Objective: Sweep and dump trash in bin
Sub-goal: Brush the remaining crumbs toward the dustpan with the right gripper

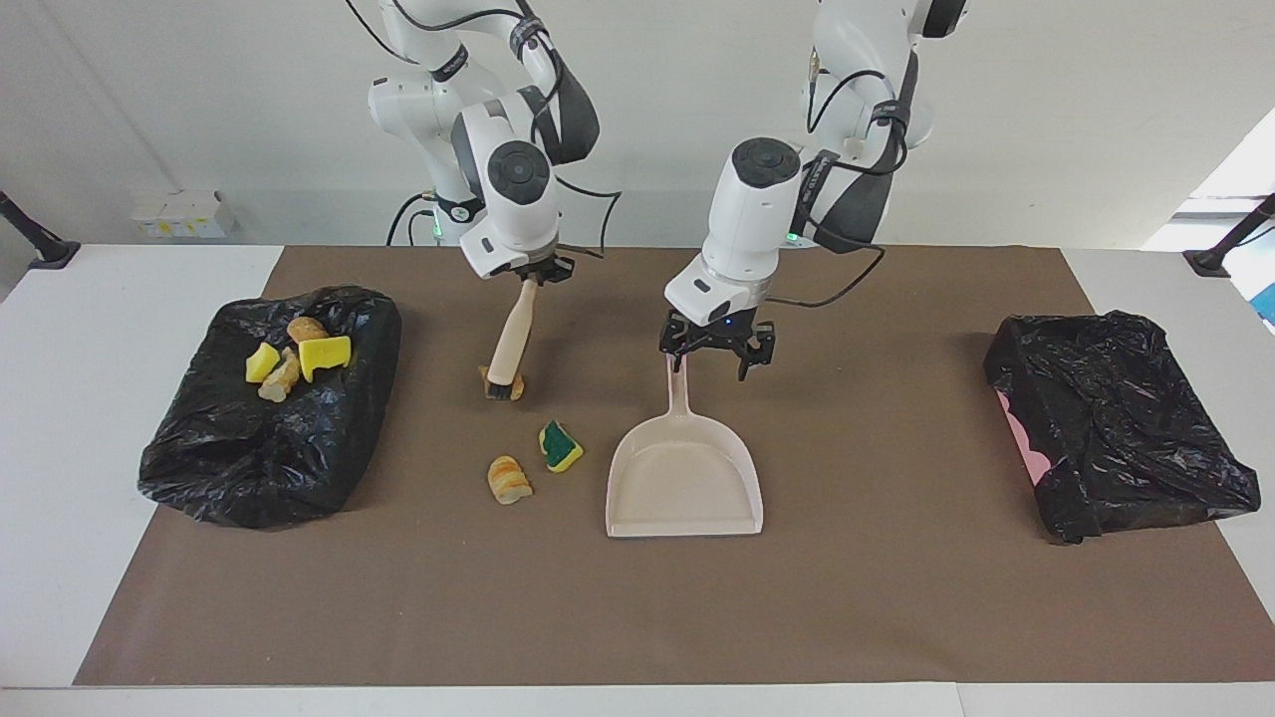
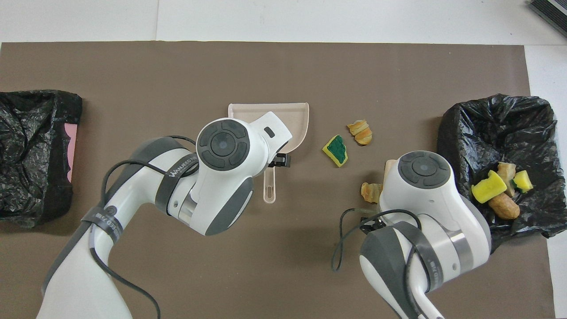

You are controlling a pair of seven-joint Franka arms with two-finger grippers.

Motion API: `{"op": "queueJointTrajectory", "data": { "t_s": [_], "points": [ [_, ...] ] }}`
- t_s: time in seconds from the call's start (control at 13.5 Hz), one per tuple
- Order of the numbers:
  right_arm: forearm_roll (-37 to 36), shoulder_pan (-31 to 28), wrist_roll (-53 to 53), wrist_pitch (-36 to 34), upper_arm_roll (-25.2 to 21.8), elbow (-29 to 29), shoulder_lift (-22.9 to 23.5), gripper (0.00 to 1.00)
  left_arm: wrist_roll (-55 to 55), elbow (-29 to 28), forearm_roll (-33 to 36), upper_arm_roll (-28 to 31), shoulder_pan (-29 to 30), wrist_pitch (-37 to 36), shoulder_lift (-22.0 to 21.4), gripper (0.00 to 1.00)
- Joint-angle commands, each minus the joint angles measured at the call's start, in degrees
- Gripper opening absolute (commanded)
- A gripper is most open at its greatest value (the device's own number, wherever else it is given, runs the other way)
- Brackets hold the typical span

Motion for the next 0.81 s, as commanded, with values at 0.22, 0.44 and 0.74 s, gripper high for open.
{"op": "queueJointTrajectory", "data": {
  "t_s": [0.22, 0.44, 0.74],
  "points": [
    [-0.85, -4.0, -3.32, 13.13, 1.3, -12.61, -5.18, 0.0, -2.8, -5.79, 0.49, 1.04, -1.98, 2.62, -2.05, 0.87],
    [-0.67, -1.1, -3.76, 15.52, 1.3, -10.94, -2.11, 0.0, -2.63, -6.41, 0.49, 0.95, -1.99, 2.88, -2.05, 0.86],
    [-0.49, -0.66, -7.97, 14.56, 1.39, -6.03, 0.97, 0.0, -2.28, -7.11, 0.49, 0.95, -1.9, 2.88, -2.14, 0.76]
  ]
}}
